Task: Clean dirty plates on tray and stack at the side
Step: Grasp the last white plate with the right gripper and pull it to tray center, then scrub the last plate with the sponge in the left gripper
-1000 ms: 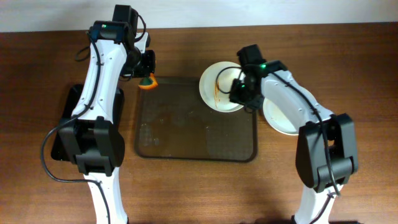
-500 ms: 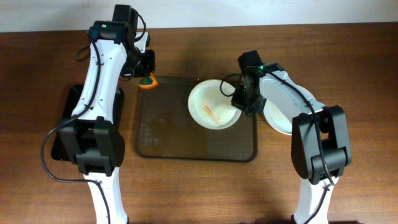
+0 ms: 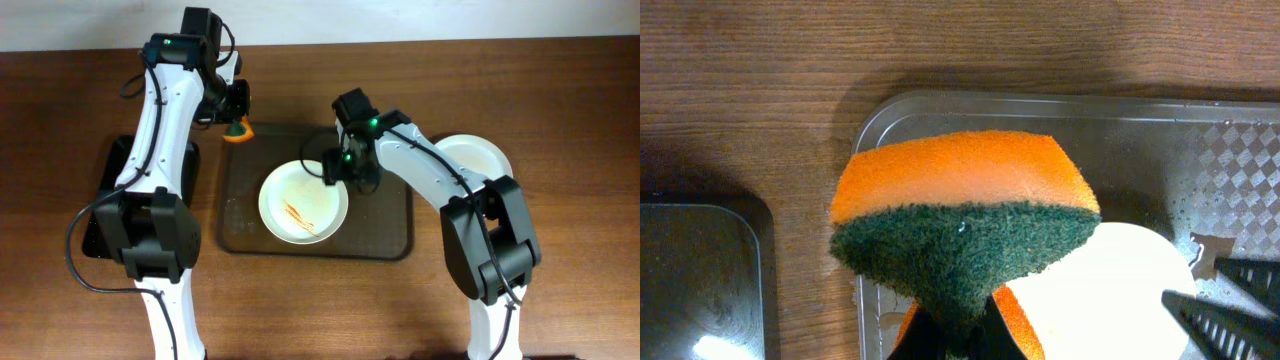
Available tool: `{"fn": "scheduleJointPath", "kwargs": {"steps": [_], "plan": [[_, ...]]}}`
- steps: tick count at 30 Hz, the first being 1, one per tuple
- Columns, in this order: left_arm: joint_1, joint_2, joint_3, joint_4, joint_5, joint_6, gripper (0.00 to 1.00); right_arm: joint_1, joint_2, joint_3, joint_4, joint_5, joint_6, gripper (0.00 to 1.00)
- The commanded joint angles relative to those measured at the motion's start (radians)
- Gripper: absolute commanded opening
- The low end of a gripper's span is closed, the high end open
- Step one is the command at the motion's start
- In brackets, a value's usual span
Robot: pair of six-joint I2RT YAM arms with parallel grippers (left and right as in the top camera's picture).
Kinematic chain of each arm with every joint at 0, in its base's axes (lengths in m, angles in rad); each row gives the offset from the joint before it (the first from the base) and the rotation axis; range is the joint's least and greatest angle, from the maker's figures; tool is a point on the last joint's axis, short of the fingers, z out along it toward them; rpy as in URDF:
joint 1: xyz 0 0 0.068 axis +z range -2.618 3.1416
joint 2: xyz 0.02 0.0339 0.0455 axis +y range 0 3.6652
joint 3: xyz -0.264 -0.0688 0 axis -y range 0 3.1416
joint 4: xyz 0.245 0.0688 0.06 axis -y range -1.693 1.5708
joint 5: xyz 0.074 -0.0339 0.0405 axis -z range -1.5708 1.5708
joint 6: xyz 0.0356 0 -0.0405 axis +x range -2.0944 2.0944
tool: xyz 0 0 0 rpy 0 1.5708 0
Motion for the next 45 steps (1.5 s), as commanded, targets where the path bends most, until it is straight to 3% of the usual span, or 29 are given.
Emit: {"fn": "scheduleJointPath", "kwargs": {"steps": [1,5,7,14,17,18,20,21,22,27,34,37,39,41,45], "plan": [[0.007,-0.010,-0.006,0.002,-0.008,0.017,0.00,0.004,0.048,0.015,0.047,0.013,-0.050,0.55],[0.007,-0.010,-0.006,0.002,-0.016,0.024,0.00,0.011,0.093,0.013,0.004,0.012,-0.050,0.29],[0.007,-0.010,-0.006,0.002,-0.016,0.024,0.00,0.019,0.096,0.013,-0.039,0.005,0.029,0.04],[0.006,-0.010,-0.006,0.002,-0.015,0.024,0.00,0.052,0.096,0.013,-0.105,0.042,0.525,0.04],[0.006,-0.010,-0.008,-0.010,-0.014,0.023,0.00,0.049,0.096,0.013,-0.051,0.072,0.414,0.06],[0.005,-0.010,-0.016,-0.013,-0.014,0.023,0.00,0.043,0.096,0.013,-0.032,0.073,0.342,0.19],[0.004,-0.010,-0.071,-0.006,-0.006,0.023,0.00,0.031,0.096,0.013,-0.013,0.073,0.239,0.23],[0.004,-0.010,-0.108,-0.002,0.005,0.023,0.00,0.029,0.096,0.013,-0.011,0.075,0.234,0.10],[0.004,-0.010,-0.146,0.007,0.016,0.023,0.00,0.030,0.096,0.013,-0.006,0.077,0.235,0.04],[-0.018,-0.010,-0.419,0.176,0.137,0.040,0.00,0.030,0.097,0.013,0.017,0.076,0.260,0.04],[-0.083,-0.010,-0.584,0.371,0.118,0.046,0.00,0.032,0.100,0.013,0.026,0.061,0.351,0.04],[-0.085,-0.010,-0.650,0.465,0.023,0.061,0.00,0.032,0.100,0.013,0.034,0.061,0.351,0.04],[-0.091,-0.010,-0.676,0.462,0.115,0.162,0.00,0.031,0.100,0.013,0.033,0.061,0.351,0.04],[-0.122,-0.010,-0.677,0.393,0.274,0.350,0.00,0.032,0.100,0.013,0.033,0.061,0.351,0.04],[-0.185,-0.010,-0.677,0.274,0.258,0.501,0.00,0.031,0.100,0.013,0.032,0.061,0.351,0.04]]}}
